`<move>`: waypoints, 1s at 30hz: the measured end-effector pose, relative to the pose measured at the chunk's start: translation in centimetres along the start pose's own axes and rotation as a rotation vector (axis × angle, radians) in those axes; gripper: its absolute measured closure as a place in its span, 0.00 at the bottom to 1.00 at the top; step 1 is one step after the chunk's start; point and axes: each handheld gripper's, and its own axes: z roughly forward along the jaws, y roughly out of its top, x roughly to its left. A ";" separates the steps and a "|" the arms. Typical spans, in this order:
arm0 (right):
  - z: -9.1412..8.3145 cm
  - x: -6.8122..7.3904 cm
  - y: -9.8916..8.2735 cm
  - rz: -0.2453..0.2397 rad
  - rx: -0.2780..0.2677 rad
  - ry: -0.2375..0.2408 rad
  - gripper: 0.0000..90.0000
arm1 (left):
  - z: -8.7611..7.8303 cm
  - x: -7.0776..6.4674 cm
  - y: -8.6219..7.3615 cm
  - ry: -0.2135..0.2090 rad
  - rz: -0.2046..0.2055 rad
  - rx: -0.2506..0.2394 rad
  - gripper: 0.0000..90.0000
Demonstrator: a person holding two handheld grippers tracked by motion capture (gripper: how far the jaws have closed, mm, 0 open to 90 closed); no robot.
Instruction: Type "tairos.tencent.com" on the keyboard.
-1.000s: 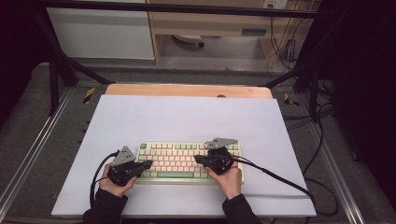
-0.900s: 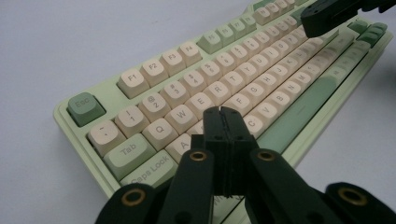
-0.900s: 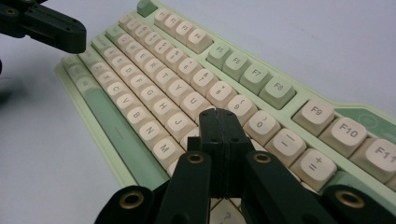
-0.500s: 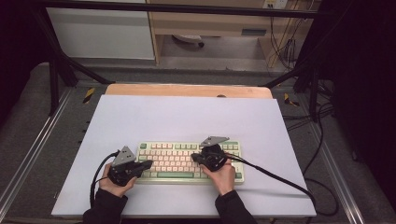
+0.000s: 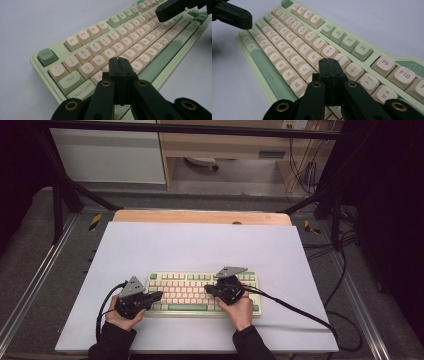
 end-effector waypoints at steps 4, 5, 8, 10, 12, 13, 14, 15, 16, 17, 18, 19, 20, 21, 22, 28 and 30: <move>-0.8 0.3 0.2 -0.007 -0.013 0.007 1.00 | 0.0 -0.1 0.0 -0.001 0.002 0.000 1.00; -1.0 0.4 0.2 -0.010 -0.015 0.008 1.00 | 0.1 -0.1 0.0 -0.001 0.003 0.001 1.00; -1.3 0.6 0.3 -0.018 -0.020 0.009 1.00 | 0.1 -0.1 0.1 -0.001 0.004 0.002 1.00; -1.4 0.7 0.3 -0.019 -0.018 0.016 1.00 | 0.1 -0.1 0.0 -0.002 0.004 0.002 1.00; -1.3 0.9 0.2 -0.026 -0.017 0.021 1.00 | 0.1 -0.1 0.0 -0.001 0.002 0.002 1.00; -1.3 1.0 0.2 -0.026 -0.015 0.022 1.00 | 0.1 -0.1 0.0 -0.002 0.003 0.003 1.00; -1.2 1.1 0.2 -0.028 -0.016 0.025 1.00 | 0.1 -0.1 0.0 -0.001 0.003 0.003 1.00; -1.1 1.2 0.2 -0.027 -0.013 0.029 1.00 | 0.1 -0.1 0.0 -0.002 0.003 0.003 1.00; -0.9 1.3 0.2 -0.029 -0.012 0.031 1.00 | 0.1 -0.1 0.0 -0.002 0.003 0.002 1.00; -0.8 1.4 0.2 -0.027 -0.011 0.035 1.00 | 0.1 -0.1 0.0 -0.002 0.003 0.002 1.00; -0.7 1.5 0.2 -0.029 -0.008 0.039 1.00 | 0.1 -0.1 0.0 -0.002 0.003 0.002 1.00; -0.5 1.6 0.1 -0.031 -0.007 0.042 1.00 | 0.1 -0.1 0.0 -0.002 0.003 0.003 1.00; -0.4 1.7 0.1 -0.028 -0.002 0.044 1.00 | 0.1 -0.1 0.0 -0.002 0.002 0.004 1.00; -0.3 1.8 0.0 -0.032 0.002 0.047 1.00 | 0.1 -0.1 0.0 -0.002 0.003 0.005 1.00; -0.2 1.9 -0.1 -0.037 0.003 0.049 1.00 | 0.1 -0.1 0.0 -0.002 0.004 0.005 1.00; 0.4 2.1 -0.4 -0.031 0.012 0.060 1.00 | 0.2 -0.1 0.0 -0.002 0.004 0.006 1.00; 0.6 2.1 -0.6 -0.030 0.015 0.061 1.00 | 0.1 -0.1 0.0 -0.002 0.005 0.005 1.00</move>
